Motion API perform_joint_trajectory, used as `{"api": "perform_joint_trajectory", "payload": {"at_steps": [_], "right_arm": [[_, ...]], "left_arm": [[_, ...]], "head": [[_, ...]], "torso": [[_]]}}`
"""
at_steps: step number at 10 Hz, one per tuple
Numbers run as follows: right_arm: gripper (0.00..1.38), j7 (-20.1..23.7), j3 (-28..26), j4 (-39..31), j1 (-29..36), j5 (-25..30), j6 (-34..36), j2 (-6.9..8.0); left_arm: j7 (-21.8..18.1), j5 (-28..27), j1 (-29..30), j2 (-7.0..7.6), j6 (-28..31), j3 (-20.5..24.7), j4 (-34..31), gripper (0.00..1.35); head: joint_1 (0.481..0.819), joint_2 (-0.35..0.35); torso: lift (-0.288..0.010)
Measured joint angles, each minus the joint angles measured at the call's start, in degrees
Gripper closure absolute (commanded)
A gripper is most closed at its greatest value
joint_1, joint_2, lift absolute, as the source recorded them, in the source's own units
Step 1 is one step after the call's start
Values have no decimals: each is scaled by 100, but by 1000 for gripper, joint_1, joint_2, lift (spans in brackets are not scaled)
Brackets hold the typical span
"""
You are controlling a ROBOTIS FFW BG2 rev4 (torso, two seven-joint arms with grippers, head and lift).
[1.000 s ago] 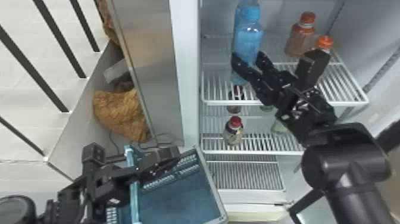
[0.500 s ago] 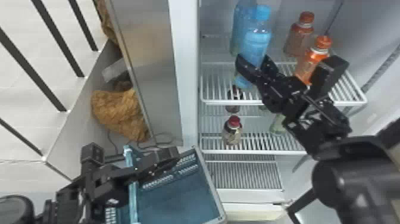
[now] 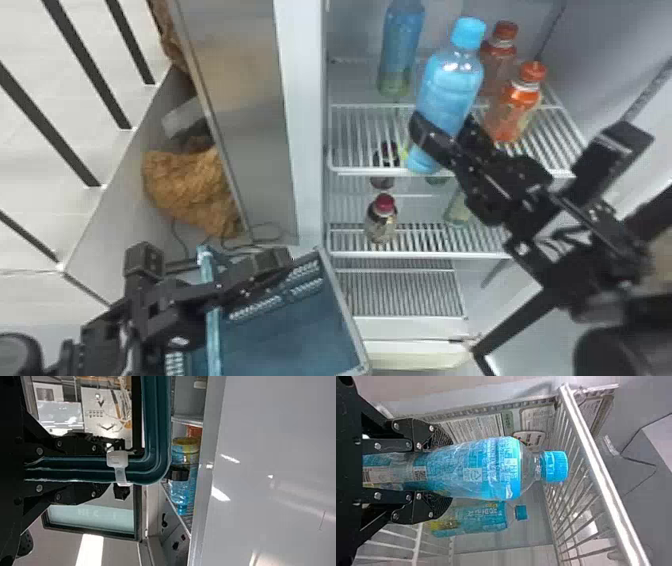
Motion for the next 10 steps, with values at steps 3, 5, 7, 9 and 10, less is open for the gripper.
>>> {"api": "perform_joint_trajectory", "payload": {"at_steps": [3, 5, 7, 9, 10], "right_arm": [[1182, 255, -250, -640, 799, -80, 387, -16], [1182, 455, -371, -986, 1303, -108, 608, -20], [1182, 769, -513, -1413, 1762, -146, 951, 3], [1182, 1131, -681, -1732, 2048, -189, 1525, 28], [1184, 1406, -749, -1777, 2086, -214, 1832, 20]], "left_arm": [[0, 6, 19, -7, -24, 28, 0, 1199], [0, 6, 19, -8, -43, 41, 0, 1199], [0, 6, 6, -7, -74, 59, 0, 1199], [9, -3, -32, -6, -116, 63, 0, 1199], [19, 0, -60, -7, -146, 61, 0, 1199]], "head": [[695, -44], [695, -41], [695, -27], [695, -20], [695, -9]], "torso": [[-10], [-10], [-10], [-10], [-10]]}}
